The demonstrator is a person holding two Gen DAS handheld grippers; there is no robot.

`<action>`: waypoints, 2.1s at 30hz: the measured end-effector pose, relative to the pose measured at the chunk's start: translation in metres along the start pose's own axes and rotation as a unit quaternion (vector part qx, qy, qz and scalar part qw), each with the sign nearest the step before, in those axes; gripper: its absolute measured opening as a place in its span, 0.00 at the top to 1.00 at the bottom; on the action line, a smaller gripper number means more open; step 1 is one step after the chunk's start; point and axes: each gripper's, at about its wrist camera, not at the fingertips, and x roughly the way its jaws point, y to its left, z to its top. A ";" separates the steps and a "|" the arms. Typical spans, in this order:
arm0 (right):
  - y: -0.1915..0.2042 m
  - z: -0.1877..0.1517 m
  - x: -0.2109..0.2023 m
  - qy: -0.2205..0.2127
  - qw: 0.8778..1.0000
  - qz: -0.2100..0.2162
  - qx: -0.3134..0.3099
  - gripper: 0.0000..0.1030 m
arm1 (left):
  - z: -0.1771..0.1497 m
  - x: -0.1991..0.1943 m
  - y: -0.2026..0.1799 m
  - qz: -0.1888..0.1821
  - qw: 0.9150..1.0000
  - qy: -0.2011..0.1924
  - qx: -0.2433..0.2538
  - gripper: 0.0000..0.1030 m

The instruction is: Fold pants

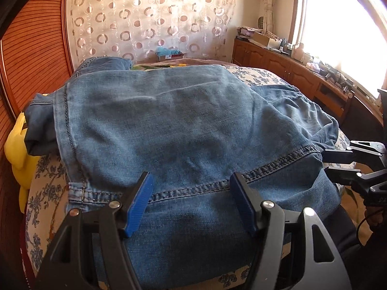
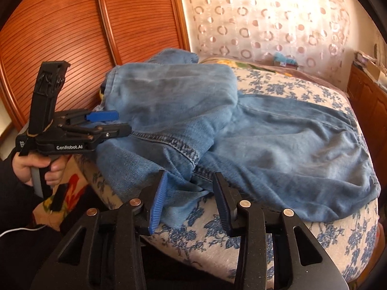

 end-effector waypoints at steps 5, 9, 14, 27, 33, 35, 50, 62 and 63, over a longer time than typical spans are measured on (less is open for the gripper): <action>-0.001 -0.003 0.009 0.025 0.999 0.026 0.009 0.85 | -0.002 0.004 0.001 0.002 1.000 0.001 0.000 0.36; 0.002 -0.006 0.009 0.036 0.999 0.029 0.004 0.96 | -0.003 0.006 0.000 0.005 1.000 0.003 0.004 0.36; 0.003 -0.012 -0.001 0.039 0.999 0.031 0.004 1.00 | -0.002 0.008 0.000 0.004 1.000 0.005 0.002 0.36; 0.007 -0.017 -0.016 0.031 0.999 0.027 0.006 1.00 | -0.002 0.000 -0.006 0.001 1.000 -0.002 -0.002 0.36; -0.010 -0.013 -0.032 0.001 1.000 -0.010 0.024 0.94 | -0.003 -0.007 -0.017 -0.020 1.000 -0.012 0.004 0.36; -0.020 -0.013 -0.037 -0.006 0.999 -0.020 0.033 0.90 | -0.002 -0.008 -0.022 -0.023 1.000 -0.014 0.006 0.36; -0.142 -0.035 -0.075 -0.034 0.975 -0.177 0.131 0.57 | 0.008 -0.006 -0.048 -0.032 0.999 -0.020 0.020 0.36; -0.201 -0.041 -0.071 -0.016 0.955 -0.230 0.187 0.52 | 0.014 0.000 -0.062 -0.023 0.999 -0.015 0.031 0.36; -0.204 -0.040 -0.069 -0.014 0.954 -0.234 0.189 0.52 | 0.015 0.000 -0.063 -0.023 0.999 -0.016 0.031 0.36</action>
